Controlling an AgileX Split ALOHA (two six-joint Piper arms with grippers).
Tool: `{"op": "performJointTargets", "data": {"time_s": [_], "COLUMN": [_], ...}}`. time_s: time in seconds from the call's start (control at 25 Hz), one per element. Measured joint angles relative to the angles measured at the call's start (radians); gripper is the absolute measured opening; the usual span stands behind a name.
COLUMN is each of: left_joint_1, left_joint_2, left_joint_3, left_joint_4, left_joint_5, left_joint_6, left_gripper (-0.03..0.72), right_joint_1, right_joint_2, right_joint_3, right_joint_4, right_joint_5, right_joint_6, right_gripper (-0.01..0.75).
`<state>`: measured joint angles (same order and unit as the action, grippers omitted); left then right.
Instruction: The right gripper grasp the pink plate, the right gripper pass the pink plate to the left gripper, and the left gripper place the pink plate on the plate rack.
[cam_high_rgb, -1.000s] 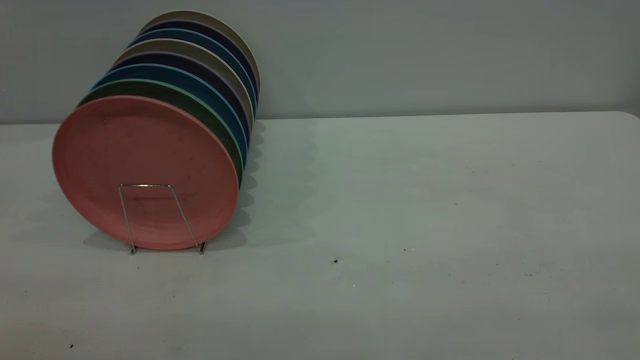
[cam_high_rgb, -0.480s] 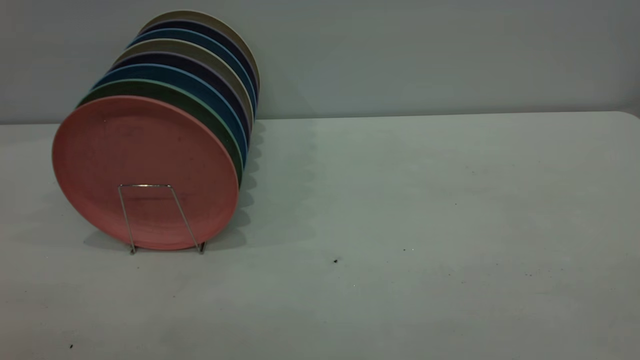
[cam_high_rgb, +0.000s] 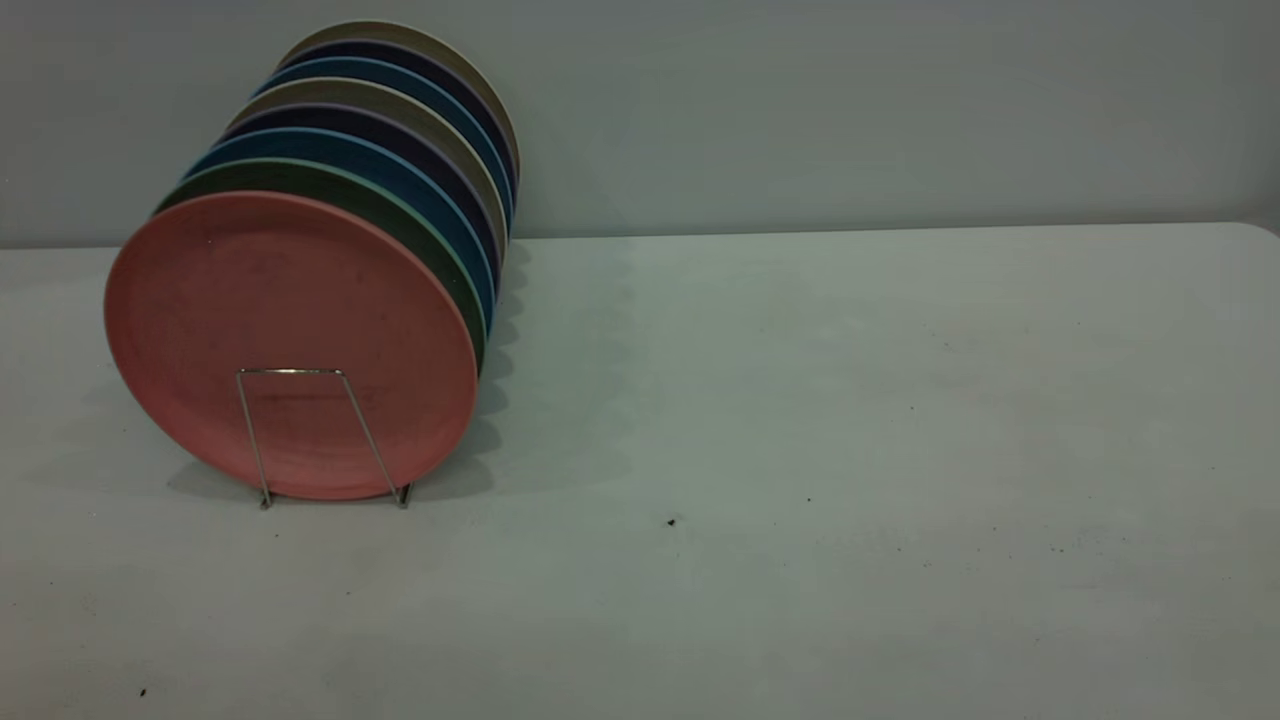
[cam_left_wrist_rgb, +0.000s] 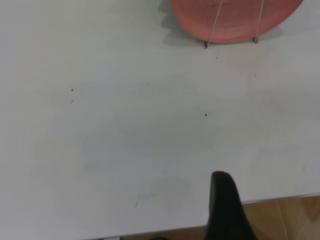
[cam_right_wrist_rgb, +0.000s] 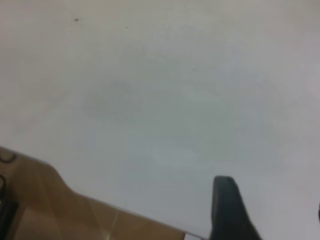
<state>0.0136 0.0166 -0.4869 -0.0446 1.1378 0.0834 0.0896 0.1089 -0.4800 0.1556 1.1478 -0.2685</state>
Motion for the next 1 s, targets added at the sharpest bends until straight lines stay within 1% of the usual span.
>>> {"op": "performJointTargets", "data": {"time_s": [0.64,0.92,1.0], "left_joint_1": [-0.001,-0.01,-0.012], "left_joint_2": [0.0,-0.032,-0.036], "left_joint_3": [0.0,0.0,0.0], "left_joint_4": [-0.001,-0.002,-0.002], "left_joint_5": [0.0,0.0,0.0], "left_joint_6": [0.0,0.0,0.0], "left_gripper": [0.497,0.497,0.497], "right_joint_1": [-0.003,-0.076,-0.087], "right_joint_2": [-0.004,-0.093,-0.121], "right_joint_3": [0.0,0.0,0.0], "right_joint_4": [0.0,0.0,0.0], "right_joint_5": [0.0,-0.001,-0.001], "right_joint_6": [0.0,0.0,0.0], "right_gripper": [0.438,0.438,0.438]}}
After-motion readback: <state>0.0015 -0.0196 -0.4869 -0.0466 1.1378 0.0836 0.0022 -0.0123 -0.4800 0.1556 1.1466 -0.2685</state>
